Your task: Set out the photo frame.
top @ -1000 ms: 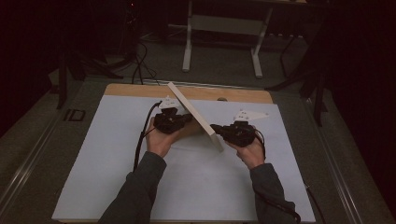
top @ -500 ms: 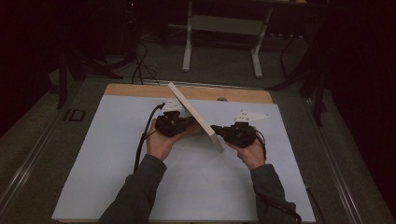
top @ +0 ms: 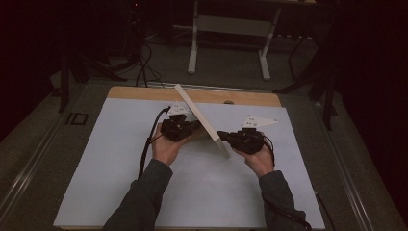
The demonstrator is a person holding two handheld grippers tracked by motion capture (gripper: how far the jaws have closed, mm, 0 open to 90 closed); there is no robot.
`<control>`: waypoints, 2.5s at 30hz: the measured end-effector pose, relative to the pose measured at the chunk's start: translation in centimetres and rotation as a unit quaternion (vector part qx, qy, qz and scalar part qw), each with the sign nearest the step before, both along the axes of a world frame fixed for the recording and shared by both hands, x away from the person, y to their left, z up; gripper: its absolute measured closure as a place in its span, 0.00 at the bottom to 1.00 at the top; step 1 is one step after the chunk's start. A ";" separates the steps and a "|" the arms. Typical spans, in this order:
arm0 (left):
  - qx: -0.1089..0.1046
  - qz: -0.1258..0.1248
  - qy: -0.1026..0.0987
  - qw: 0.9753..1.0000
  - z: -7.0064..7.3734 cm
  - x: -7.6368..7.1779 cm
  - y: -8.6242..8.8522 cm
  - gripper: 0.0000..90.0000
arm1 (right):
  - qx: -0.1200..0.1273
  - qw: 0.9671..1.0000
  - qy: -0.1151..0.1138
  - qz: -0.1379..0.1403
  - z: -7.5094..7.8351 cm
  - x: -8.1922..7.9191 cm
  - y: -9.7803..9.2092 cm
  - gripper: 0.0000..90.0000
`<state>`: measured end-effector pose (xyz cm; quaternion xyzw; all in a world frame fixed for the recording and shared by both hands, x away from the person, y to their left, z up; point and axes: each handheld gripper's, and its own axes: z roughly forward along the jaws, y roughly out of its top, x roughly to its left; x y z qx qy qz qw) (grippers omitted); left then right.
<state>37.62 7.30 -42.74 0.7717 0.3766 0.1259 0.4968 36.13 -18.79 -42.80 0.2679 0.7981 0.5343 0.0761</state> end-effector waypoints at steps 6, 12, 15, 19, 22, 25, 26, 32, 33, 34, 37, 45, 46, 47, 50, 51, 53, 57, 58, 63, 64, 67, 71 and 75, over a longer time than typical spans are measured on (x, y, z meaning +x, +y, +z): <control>0.001 0.000 0.001 1.000 0.0 0.0 0.0 1.00 | 0.000 1.000 0.000 0.003 0.0 -0.1 0.1 1.00; -0.002 0.000 0.002 1.000 0.0 0.2 0.1 1.00 | 0.000 1.000 -0.001 0.006 0.0 -0.2 0.2 1.00; -0.002 -0.001 0.003 1.000 0.0 0.3 0.1 1.00 | -0.001 1.000 -0.002 0.007 0.0 -0.3 0.2 1.00; 0.000 -0.002 0.003 1.000 0.0 0.3 0.1 1.00 | -0.004 1.000 -0.003 0.012 0.0 -0.5 0.4 1.00; -0.003 -0.002 0.005 1.000 0.0 0.4 0.2 1.00 | -0.003 1.000 -0.002 0.015 0.0 -0.5 0.5 1.00; -0.004 -0.003 0.005 1.000 -0.1 0.4 0.2 1.00 | -0.005 1.000 -0.003 0.016 0.1 -0.5 0.7 1.00; -0.007 -0.004 0.007 1.000 -0.1 0.5 0.3 1.00 | -0.005 1.000 -0.003 0.018 0.1 -0.6 0.7 1.00; -0.008 -0.008 0.009 1.000 -0.1 0.7 0.4 1.00 | -0.006 1.000 -0.005 0.024 0.0 -0.8 1.0 1.00; -0.008 -0.008 0.009 1.000 -0.1 0.7 0.4 1.00 | -0.006 1.000 -0.005 0.025 0.0 -0.8 1.1 1.00; -0.008 -0.009 0.009 1.000 -0.1 0.8 0.5 1.00 | -0.007 1.000 -0.005 0.027 0.0 -0.8 1.2 1.00; -0.007 -0.014 0.009 1.000 0.0 1.0 0.4 1.00 | -0.014 0.999 -0.010 0.029 0.2 -0.9 1.5 1.00; -0.007 -0.023 0.010 1.000 0.0 1.3 0.3 1.00 | -0.018 0.999 -0.012 0.037 0.0 -1.2 1.8 1.00; -0.007 -0.023 0.010 1.000 0.0 1.3 0.3 1.00 | -0.017 0.999 -0.012 0.037 -0.1 -1.2 1.9 1.00; -0.009 -0.024 0.011 1.000 0.0 1.4 0.3 1.00 | -0.018 0.999 -0.011 0.037 -0.1 -1.3 1.9 1.00; -0.007 -0.026 0.011 1.000 0.0 1.4 0.2 1.00 | -0.022 0.999 -0.011 0.040 -0.2 -1.4 2.1 1.00; -0.007 -0.026 0.011 1.000 0.0 1.4 0.2 1.00 | -0.024 0.999 -0.010 0.041 -0.2 -1.4 2.2 1.00; -0.009 -0.026 0.010 1.000 0.0 1.4 0.1 1.00 | -0.027 0.999 -0.011 0.042 -0.3 -1.5 2.3 1.00; -0.010 -0.028 0.012 0.999 -0.1 1.5 0.2 1.00 | -0.035 0.998 -0.009 0.046 -0.7 -1.6 2.7 1.00; -0.011 -0.030 0.013 0.999 -0.1 1.6 0.3 1.00 | -0.035 0.998 -0.007 0.047 -0.8 -1.6 2.7 1.00; -0.015 -0.035 0.020 0.999 -0.1 2.1 0.4 1.00 | -0.039 0.998 0.000 0.053 -1.4 -1.6 3.1 1.00; -0.015 -0.035 0.020 0.999 -0.1 2.1 0.4 1.00 | -0.039 0.998 0.000 0.055 -1.4 -1.6 3.2 1.00; -0.021 -0.036 0.024 0.999 -0.2 2.2 0.6 1.00 | -0.041 0.998 0.003 0.054 -1.7 -1.7 3.5 1.00; -0.023 -0.038 0.025 0.999 -0.3 2.3 0.6 1.00 | -0.038 0.998 0.005 0.057 -1.8 -1.6 3.7 1.00; -0.023 -0.039 0.027 0.999 -0.2 2.5 0.5 1.00 | -0.050 0.997 -0.004 0.057 -1.7 -1.8 3.8 1.00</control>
